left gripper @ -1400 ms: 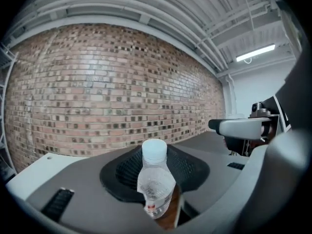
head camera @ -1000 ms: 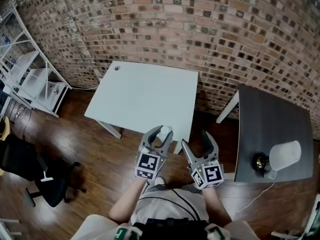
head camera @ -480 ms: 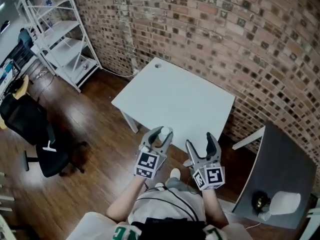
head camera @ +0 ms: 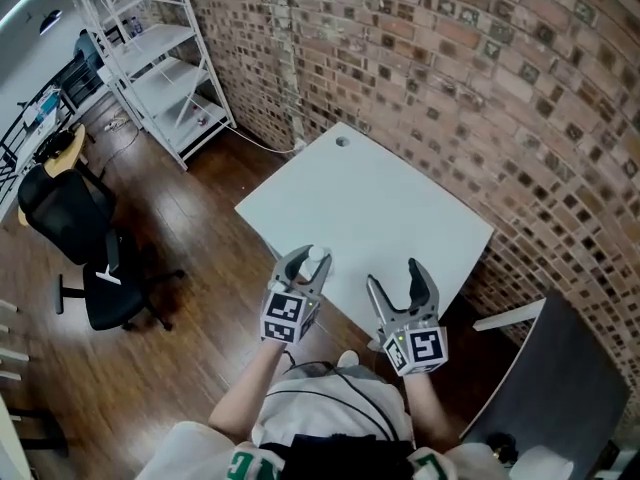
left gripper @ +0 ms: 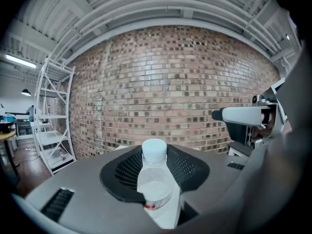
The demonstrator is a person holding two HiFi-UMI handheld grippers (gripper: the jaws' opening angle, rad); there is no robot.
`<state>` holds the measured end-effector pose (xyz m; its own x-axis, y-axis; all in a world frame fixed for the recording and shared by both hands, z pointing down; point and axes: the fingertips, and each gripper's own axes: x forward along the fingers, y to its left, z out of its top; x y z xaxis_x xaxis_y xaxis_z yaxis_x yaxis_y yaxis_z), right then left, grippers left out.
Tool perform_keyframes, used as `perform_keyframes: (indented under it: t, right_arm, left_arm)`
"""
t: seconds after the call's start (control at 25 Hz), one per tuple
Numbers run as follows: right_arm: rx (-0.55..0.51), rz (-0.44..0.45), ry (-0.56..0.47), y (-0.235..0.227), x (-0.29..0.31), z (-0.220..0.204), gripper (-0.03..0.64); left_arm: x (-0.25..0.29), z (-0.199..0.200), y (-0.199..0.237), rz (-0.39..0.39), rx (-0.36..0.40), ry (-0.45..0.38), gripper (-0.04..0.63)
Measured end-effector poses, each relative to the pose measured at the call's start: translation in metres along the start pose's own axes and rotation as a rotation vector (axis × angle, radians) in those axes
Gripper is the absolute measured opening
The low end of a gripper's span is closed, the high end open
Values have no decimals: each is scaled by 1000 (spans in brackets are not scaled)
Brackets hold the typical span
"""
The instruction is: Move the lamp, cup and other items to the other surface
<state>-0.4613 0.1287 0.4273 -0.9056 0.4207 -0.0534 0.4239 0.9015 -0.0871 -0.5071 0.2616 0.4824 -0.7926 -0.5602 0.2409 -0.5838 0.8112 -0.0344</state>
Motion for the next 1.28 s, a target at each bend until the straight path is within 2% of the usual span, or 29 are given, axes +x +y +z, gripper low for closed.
perform_keyframes:
  t: [0.28,0.52,0.8,0.84,0.92,1.08,1.28]
  right_arm:
    - [18,-43,30,-32,8,-10,373]
    - [-1,-145,51,-55,-4,-16,373]
    - [22,-210,83,-57,-8,-22,373]
    - [31,-211,88,-54,-7,-22,373]
    - [35,-216,89,-48,-5,-23,373]
    - [21,-225,75,-39,-3,-22,373]
    - [39,-245,65,-30,-5,-19,373]
  left_arm:
    - [77,-32,37,-25,23,46,143]
    - [123,-71,47,-100,38,62,143]
    - [129,-78,39,-149,37,15,149]
    - [129,-81,38,-157,29,25,171]
    - [129,-86,36,-175,15,48,271]
    - [123,-86,38,-177,8,51,314]
    - [97,-65,40,-170,-2,-13,314]
